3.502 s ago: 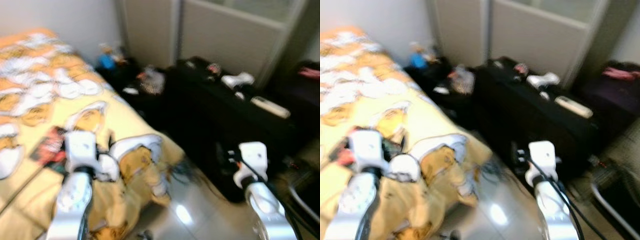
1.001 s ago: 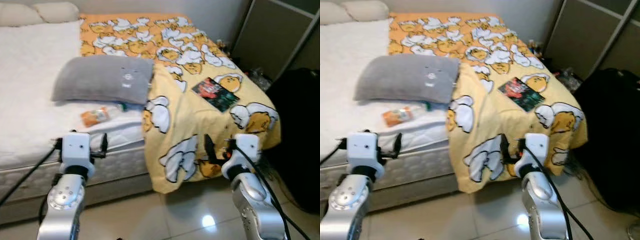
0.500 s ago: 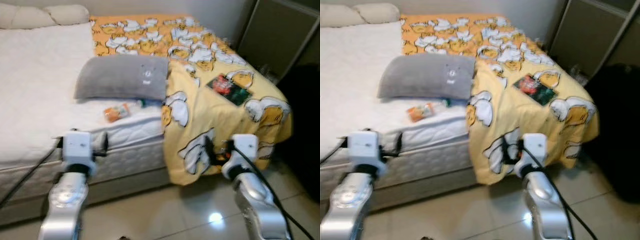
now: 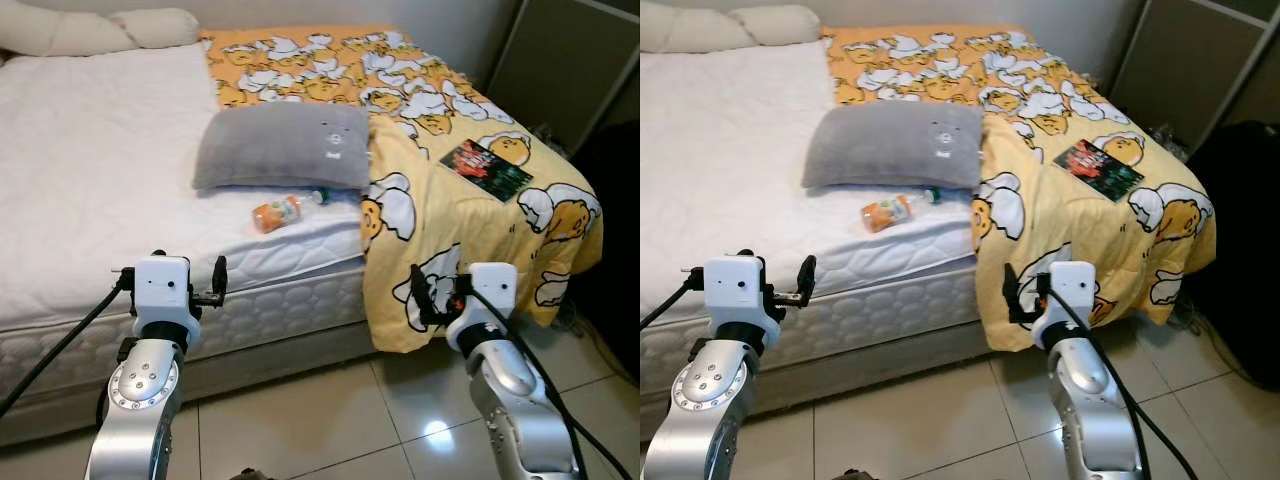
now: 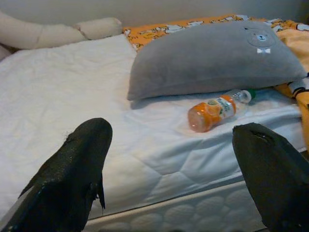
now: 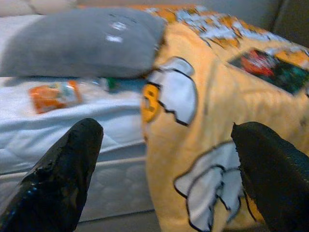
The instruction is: Clean up the room
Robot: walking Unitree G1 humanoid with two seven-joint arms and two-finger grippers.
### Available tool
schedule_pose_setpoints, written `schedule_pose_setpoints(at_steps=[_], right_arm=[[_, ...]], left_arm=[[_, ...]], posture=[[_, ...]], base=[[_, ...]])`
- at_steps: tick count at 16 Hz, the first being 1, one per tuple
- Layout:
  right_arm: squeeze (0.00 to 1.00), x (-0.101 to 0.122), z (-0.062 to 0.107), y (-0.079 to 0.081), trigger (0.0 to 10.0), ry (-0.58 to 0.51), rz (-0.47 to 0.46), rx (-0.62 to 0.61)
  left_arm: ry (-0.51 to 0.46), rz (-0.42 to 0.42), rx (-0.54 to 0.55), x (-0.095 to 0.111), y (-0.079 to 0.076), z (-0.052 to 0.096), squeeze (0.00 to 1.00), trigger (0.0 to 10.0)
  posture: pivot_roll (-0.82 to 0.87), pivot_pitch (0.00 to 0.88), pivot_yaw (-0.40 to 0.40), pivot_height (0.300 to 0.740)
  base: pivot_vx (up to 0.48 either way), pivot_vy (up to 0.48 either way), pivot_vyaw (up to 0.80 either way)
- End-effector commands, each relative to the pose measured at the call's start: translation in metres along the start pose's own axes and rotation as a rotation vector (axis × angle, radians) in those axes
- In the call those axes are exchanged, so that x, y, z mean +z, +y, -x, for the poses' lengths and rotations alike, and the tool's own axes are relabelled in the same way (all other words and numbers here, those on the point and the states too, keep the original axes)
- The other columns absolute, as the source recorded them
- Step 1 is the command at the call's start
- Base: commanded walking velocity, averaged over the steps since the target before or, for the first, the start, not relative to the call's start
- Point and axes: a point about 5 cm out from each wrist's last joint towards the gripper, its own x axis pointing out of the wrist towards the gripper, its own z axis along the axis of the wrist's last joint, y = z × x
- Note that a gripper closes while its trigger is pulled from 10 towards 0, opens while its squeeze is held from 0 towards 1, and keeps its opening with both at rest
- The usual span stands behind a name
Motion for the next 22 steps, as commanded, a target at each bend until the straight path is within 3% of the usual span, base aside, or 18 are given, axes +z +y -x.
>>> schedule_pose_setpoints(at_steps=[1,5,10,16,22], right_arm=[[0.0,0.005,-0.003,-0.002,10.0,-0.024,0.052,0.001],[0.0,0.007,-0.008,-0.003,10.0,-0.026,0.048,-0.004],[0.0,0.007,-0.015,-0.007,10.0,-0.019,0.009,-0.024],[0.0,0.01,-0.021,-0.006,10.0,-0.024,0.077,0.021],[0.0,0.006,-0.02,-0.006,10.0,-0.011,0.04,0.019]], left_arm=[[-0.001,-0.029,-0.019,0.001,-0.003,-0.004,0.0,10.0],[-0.015,-0.002,-0.011,0.003,-0.002,-0.007,0.0,10.0],[-0.014,0.002,-0.004,0.002,-0.002,-0.008,0.0,10.0],[-0.009,0.011,-0.005,0.002,-0.002,-0.009,0.0,10.0],[0.009,0.016,-0.015,-0.002,-0.002,-0.009,0.0,10.0]], posture=[[-0.05,0.0,-0.024,0.74],[-0.05,0.0,-0.025,0.74],[-0.04,0.0,-0.041,0.74],[-0.04,0.0,-0.037,0.74],[-0.05,0.0,-0.026,0.74]], base=[[0.0,0.0,0.0],[0.193,0.0,0.6],[0.311,0.0,0.0],[0.334,0.0,0.0],[0.341,0.0,0.0]])
